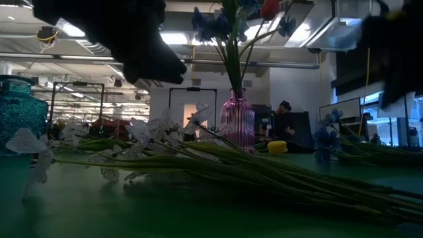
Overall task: Sort flowers into vase by color
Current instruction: Put the blue flowers into the purple vase
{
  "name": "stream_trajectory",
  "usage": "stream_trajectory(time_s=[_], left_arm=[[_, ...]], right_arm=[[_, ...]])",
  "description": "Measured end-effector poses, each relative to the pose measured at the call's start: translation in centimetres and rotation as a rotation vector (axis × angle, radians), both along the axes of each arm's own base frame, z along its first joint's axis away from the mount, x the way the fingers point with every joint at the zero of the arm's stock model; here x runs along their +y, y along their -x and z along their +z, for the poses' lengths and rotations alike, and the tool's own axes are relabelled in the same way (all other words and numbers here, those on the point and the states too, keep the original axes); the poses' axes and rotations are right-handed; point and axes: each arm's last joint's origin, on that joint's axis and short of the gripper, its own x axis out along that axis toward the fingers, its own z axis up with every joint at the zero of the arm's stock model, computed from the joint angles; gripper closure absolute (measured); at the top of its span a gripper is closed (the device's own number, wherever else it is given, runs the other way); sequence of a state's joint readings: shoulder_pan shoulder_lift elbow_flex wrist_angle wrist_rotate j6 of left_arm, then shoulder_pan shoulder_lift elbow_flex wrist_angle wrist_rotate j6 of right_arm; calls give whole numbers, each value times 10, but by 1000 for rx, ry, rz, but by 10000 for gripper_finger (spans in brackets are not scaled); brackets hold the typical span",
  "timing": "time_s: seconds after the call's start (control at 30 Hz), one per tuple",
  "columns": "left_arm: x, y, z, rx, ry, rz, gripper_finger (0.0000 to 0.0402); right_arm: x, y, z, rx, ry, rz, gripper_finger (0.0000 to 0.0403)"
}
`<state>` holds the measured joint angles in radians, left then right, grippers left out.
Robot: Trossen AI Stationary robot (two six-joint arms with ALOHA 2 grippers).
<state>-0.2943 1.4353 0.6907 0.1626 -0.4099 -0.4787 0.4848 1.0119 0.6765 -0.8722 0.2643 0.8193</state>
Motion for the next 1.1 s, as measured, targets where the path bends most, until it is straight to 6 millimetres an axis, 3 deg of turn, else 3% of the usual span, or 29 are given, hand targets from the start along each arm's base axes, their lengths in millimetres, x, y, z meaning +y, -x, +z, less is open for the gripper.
stream_trajectory(time_s=[0.17, 0.33, 0.8, 1.1], left_arm=[[-19, -10, -17, -37, -1, -11, 250], [-32, -14, -30, -55, 47, -20, 250], [-45, -9, -32, -71, 66, 3, 250], [-45, -10, -31, -84, 71, 5, 250]], right_arm=[[13, -11, -28, 170, 44, -28, 252], [8, -20, -44, 278, 83, -78, 255], [-18, -36, -48, 300, 44, -56, 254], [-21, -26, -74, 279, 38, -57, 175]])
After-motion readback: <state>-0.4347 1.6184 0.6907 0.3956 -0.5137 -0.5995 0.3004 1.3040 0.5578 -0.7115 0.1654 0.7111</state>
